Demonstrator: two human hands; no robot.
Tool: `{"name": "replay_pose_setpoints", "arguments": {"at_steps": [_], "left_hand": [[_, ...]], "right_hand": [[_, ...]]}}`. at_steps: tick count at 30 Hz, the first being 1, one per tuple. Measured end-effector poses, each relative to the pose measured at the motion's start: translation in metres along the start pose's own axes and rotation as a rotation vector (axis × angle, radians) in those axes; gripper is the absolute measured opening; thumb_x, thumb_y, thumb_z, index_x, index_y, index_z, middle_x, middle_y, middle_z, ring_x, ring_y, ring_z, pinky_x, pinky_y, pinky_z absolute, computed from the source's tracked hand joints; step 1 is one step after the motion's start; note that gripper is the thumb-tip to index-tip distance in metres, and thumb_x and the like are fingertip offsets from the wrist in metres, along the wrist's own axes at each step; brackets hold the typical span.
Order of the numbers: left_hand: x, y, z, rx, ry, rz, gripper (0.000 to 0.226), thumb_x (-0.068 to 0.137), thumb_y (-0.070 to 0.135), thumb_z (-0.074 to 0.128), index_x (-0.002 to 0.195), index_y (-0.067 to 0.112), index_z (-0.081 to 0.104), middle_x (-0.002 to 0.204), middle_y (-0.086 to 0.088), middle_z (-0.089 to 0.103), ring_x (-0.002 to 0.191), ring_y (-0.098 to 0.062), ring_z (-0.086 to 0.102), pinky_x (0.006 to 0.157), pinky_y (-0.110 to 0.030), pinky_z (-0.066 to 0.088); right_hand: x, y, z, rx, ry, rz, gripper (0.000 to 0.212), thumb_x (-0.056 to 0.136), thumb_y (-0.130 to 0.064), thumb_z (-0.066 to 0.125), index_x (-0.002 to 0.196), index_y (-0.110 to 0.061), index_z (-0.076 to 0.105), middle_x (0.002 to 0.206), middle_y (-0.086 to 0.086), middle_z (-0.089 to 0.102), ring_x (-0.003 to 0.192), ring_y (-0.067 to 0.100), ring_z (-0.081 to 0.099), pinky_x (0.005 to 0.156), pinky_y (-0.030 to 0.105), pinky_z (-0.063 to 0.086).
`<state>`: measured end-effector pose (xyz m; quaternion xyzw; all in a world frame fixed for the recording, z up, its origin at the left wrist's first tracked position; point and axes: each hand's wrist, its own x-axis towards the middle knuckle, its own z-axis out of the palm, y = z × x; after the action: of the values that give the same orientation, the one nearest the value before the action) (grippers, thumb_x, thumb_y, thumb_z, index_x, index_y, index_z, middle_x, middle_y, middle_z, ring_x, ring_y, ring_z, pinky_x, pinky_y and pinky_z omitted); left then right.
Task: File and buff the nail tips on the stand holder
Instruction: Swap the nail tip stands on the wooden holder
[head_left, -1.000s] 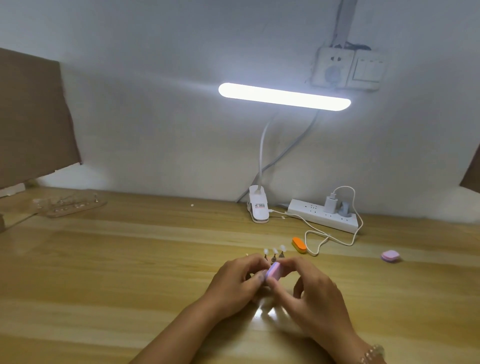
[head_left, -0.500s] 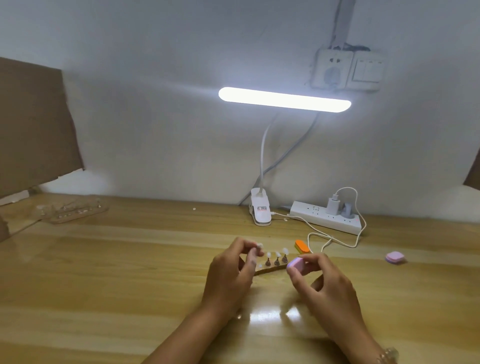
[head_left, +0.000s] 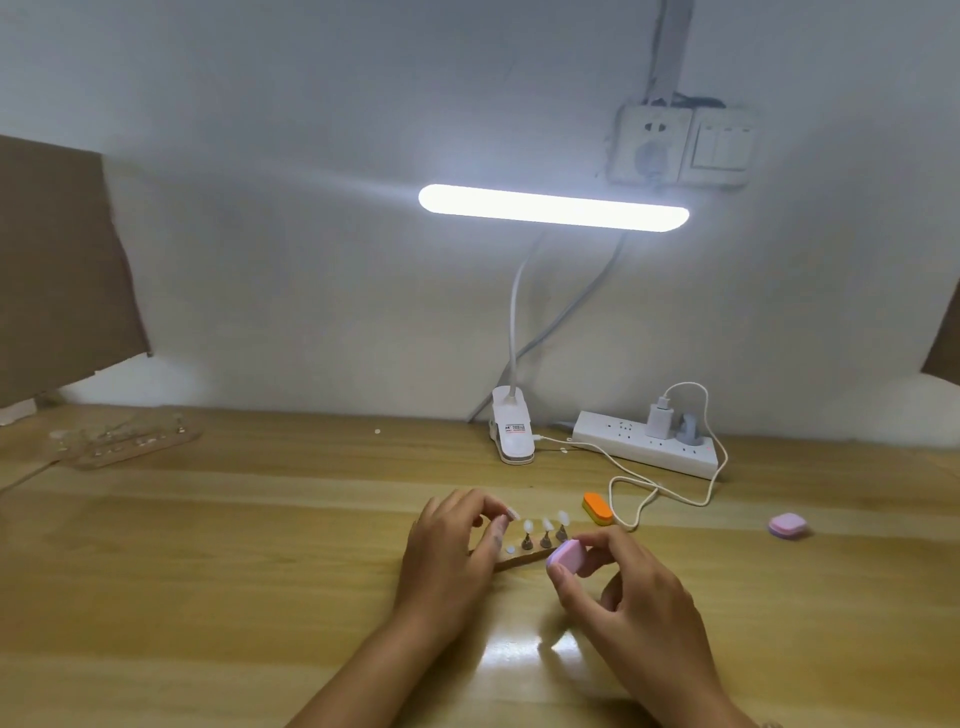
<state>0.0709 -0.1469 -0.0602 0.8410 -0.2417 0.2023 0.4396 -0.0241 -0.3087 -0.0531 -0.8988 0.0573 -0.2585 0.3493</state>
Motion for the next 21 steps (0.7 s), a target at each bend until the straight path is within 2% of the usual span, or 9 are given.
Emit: {"name": "replay_pose_setpoints", "arguments": {"at_steps": [3,11,15,21], "left_hand": [[-0.0002,0.0001,0.0001,0.039,0.004,-0.030,0.010,0.095,0.022,0.062,0.093,0.031,0.065,0.091,0.021,0.065,0.094,-0.008,0.054,0.089,-0.033,0.043],[-0.0025,-0.0010,0.0027,0.083,-0.147,-0.031,0.007,0.095,0.031,0.060,0.090,0.035,0.062,0.089,0.021,0.061,0.095,-0.002,0.051,0.089,-0.030,0.044],[-0.0013,-0.0040,0.0038,0.108,-0.165,-0.040,0.014,0.095,0.029,0.059,0.085,0.039,0.055,0.088,0.021,0.056,0.093,-0.003,0.051,0.088,-0.029,0.045],[-0.0002,-0.0063,0.0052,0.088,-0.178,-0.077,0.014,0.091,0.027,0.061,0.084,0.037,0.055,0.092,0.017,0.061,0.094,-0.006,0.052,0.088,-0.031,0.047]], "right_hand": [[0.0000,0.0000,0.0001,-0.008,-0.014,0.009,0.025,0.076,-0.058,0.067,0.095,-0.045,0.057,0.095,-0.029,0.061,0.067,0.003,0.060,0.064,0.025,0.047],[0.0005,-0.0007,0.0000,-0.026,-0.035,0.015,0.026,0.075,-0.060,0.065,0.091,-0.043,0.056,0.096,-0.032,0.060,0.067,0.001,0.061,0.060,0.022,0.043],[0.0007,0.0006,-0.0015,-0.042,-0.040,0.010,0.027,0.075,-0.061,0.064,0.091,-0.041,0.056,0.096,-0.031,0.060,0.067,0.001,0.061,0.058,0.020,0.041],[0.0013,0.0006,-0.0007,-0.073,-0.064,0.004,0.026,0.076,-0.061,0.063,0.090,-0.042,0.055,0.099,-0.034,0.056,0.071,0.002,0.060,0.058,0.019,0.042]]}}
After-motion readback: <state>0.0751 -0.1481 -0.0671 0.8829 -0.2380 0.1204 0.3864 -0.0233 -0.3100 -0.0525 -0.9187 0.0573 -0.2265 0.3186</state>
